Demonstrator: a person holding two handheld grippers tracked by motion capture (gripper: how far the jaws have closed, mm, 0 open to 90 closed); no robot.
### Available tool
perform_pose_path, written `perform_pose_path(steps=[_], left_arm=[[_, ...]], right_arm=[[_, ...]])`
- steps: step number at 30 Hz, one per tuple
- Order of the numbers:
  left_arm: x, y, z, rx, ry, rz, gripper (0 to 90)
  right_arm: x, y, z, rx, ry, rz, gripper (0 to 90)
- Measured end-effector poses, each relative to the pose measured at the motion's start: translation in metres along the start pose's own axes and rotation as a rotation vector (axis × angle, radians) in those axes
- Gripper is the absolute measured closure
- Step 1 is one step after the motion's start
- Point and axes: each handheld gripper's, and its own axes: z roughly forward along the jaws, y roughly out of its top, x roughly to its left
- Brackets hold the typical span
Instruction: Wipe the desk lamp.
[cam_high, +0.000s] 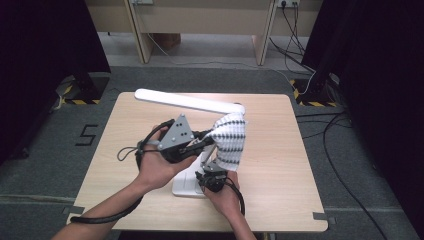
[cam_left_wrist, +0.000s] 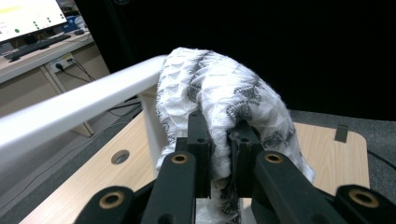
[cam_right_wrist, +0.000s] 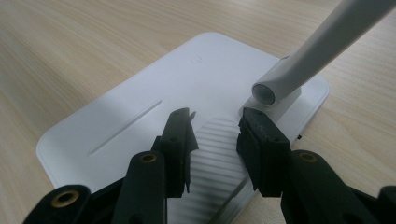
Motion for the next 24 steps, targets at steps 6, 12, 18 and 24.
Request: perform_pose_path(steps=[6,12,18,24], left_arm=[[0.007,-0.010,-0.017,0.009,0.026,-0.007,81.2],[0.017,-0.020,-0.027,0.033,0.053,-0.027,81.2],[0.033,-0.028,-0.033,0.051,0.107,-0.062,81.2],[0.045,-0.036,-0.015,0.071,0.144,-0.123,81.2]], right_arm=[[0.000,0.000,0.000,-0.001,0.000,-0.004,63.5],[0.000,0.000,0.000,-0.001,-0.001,-0.003,63.5],[0.000,0.000,0.000,-0.001,0.000,-0.006,63.5],[0.000,0.000,0.000,0.001,-0.004,-0.003,63.5]])
